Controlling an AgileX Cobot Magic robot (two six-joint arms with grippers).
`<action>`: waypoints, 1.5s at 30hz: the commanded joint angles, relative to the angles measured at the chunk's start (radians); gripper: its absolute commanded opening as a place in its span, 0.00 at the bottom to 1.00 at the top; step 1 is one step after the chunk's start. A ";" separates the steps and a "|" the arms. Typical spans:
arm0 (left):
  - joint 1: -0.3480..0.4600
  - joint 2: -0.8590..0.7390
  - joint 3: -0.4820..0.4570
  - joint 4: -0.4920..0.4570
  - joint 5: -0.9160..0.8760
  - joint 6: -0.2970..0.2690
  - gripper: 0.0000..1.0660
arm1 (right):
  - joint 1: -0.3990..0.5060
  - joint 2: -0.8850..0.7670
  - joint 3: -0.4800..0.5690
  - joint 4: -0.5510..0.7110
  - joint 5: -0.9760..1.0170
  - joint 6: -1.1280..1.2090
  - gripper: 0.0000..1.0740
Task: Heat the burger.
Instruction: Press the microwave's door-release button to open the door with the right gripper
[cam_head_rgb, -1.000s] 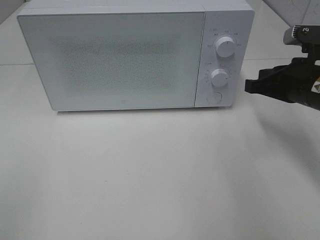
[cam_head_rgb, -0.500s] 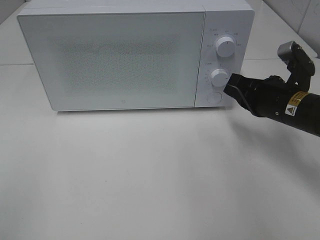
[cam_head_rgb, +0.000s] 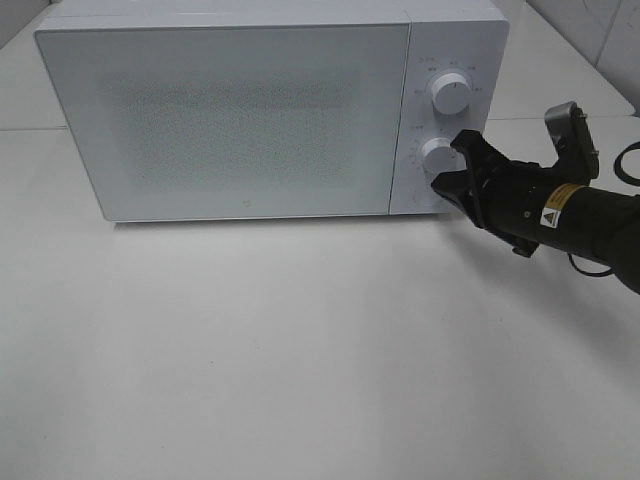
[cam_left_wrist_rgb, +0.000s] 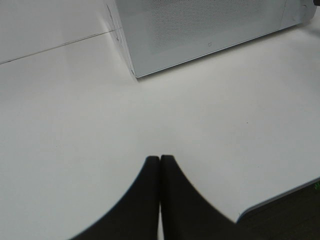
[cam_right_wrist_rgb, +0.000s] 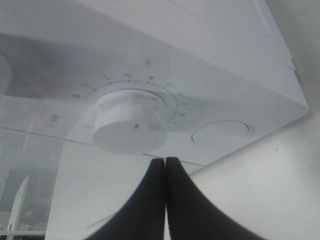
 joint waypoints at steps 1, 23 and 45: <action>0.005 -0.008 0.002 -0.012 -0.013 0.001 0.00 | -0.004 0.022 -0.018 -0.012 0.007 0.015 0.00; 0.005 -0.008 0.002 -0.012 -0.013 0.001 0.00 | 0.067 0.148 -0.171 0.055 0.119 0.180 0.00; 0.005 -0.008 0.002 -0.012 -0.013 0.001 0.00 | 0.086 0.142 -0.175 0.304 0.027 0.095 0.00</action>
